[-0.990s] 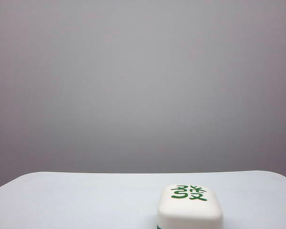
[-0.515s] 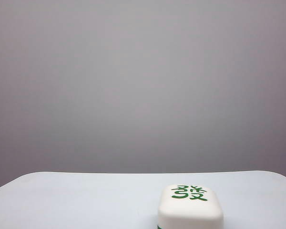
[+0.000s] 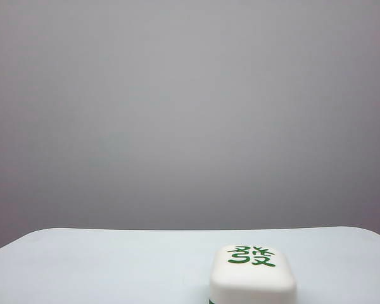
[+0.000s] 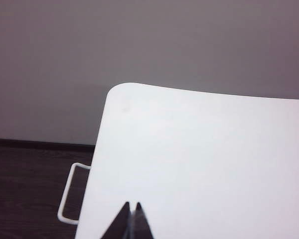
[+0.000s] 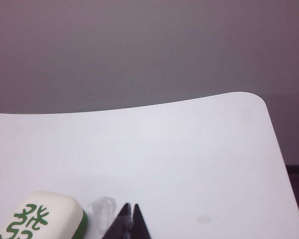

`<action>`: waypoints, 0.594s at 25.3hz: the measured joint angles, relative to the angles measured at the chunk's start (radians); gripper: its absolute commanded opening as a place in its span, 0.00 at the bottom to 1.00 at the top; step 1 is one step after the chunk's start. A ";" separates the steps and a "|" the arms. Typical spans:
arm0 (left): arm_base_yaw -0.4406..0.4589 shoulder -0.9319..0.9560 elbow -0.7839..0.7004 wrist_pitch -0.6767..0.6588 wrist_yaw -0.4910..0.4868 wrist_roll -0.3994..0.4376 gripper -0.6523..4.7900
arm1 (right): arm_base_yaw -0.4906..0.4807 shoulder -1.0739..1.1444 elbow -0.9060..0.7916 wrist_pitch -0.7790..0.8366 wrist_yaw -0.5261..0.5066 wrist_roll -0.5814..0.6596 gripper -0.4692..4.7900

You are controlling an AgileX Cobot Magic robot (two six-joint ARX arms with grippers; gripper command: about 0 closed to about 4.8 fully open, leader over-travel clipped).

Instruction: Pick up the foam mahjong on the table and turn it over.

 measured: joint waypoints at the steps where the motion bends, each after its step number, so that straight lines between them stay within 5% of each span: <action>1: 0.000 0.000 0.000 0.000 -0.003 0.000 0.11 | 0.000 0.000 0.000 -0.001 0.000 -0.002 0.09; 15: 0.003 -0.001 0.000 0.000 -0.027 0.000 0.11 | 0.000 0.000 0.000 -0.001 0.000 -0.003 0.09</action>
